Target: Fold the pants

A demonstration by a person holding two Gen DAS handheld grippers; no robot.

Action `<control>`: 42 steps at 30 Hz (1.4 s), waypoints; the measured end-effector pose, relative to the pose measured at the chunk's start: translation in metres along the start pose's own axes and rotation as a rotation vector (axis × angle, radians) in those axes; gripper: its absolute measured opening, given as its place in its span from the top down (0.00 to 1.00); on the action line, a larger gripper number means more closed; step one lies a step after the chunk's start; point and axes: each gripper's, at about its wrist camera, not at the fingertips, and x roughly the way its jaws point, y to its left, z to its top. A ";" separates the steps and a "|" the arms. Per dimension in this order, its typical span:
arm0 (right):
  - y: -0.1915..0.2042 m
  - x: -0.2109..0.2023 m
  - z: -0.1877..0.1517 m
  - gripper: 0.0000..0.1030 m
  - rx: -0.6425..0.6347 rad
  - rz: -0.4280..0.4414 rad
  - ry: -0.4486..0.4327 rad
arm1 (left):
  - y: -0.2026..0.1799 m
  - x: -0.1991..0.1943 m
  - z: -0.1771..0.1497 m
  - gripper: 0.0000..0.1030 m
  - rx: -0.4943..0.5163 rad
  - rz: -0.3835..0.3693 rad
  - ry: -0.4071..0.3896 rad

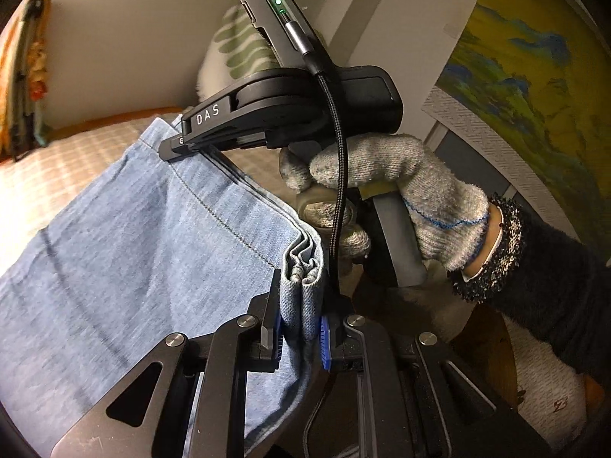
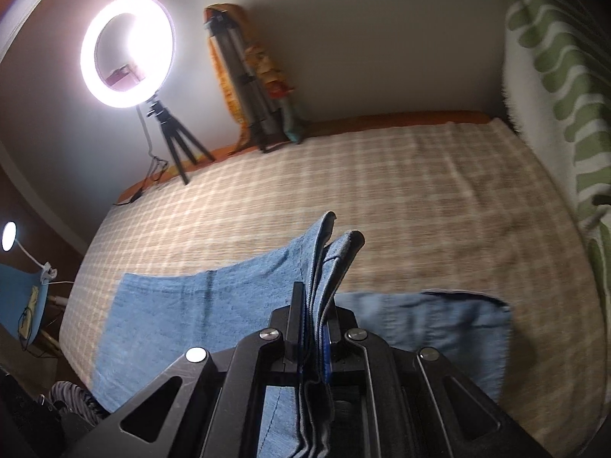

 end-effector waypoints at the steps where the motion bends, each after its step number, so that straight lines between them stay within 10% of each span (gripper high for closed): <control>1: -0.007 -0.002 -0.001 0.96 0.006 -0.007 0.000 | -0.002 0.004 0.001 0.88 0.006 -0.005 0.001; 24: -0.079 0.036 -0.023 0.95 0.028 -0.092 0.076 | -0.004 0.069 -0.001 0.88 0.024 -0.004 0.100; 33: -0.090 0.030 -0.023 0.65 0.061 -0.175 0.081 | -0.009 0.058 -0.003 0.82 -0.002 -0.006 0.115; 42: -0.090 0.006 -0.021 0.65 0.084 -0.201 0.050 | -0.018 0.033 -0.012 0.82 0.003 0.005 0.083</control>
